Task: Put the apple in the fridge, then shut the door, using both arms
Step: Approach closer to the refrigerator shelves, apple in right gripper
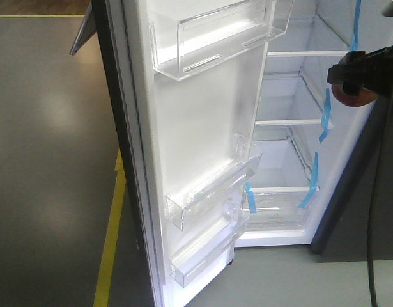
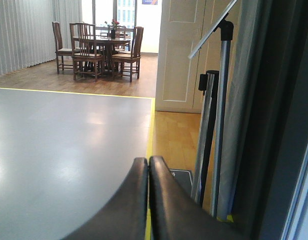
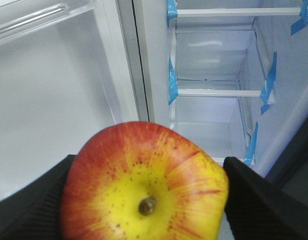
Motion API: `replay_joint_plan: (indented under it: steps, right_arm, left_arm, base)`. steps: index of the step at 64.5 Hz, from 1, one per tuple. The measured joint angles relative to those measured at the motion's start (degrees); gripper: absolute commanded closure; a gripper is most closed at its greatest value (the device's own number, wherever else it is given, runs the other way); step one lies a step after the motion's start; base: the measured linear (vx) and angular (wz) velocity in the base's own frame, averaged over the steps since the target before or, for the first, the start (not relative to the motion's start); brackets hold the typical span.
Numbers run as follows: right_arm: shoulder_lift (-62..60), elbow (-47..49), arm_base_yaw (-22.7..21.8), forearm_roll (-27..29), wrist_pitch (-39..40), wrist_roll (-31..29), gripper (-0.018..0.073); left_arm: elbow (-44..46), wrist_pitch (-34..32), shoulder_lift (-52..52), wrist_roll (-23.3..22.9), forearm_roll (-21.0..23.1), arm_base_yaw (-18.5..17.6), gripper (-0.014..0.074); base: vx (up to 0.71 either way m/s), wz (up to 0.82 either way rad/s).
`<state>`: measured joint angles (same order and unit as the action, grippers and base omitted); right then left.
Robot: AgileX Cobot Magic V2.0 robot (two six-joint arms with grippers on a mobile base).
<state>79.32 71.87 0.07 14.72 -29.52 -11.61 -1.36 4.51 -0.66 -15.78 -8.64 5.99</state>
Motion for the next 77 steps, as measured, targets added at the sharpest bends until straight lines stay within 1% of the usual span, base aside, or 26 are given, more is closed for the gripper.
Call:
replay_joint_plan:
  steps: [77]
  right_arm:
    - [0.0, 0.0, 0.0, 0.0, 0.0, 0.0, 0.0564]
  left_arm:
    - [0.0, 0.0, 0.0, 0.0, 0.0, 0.0, 0.0602]
  base:
    - [0.05, 0.01]
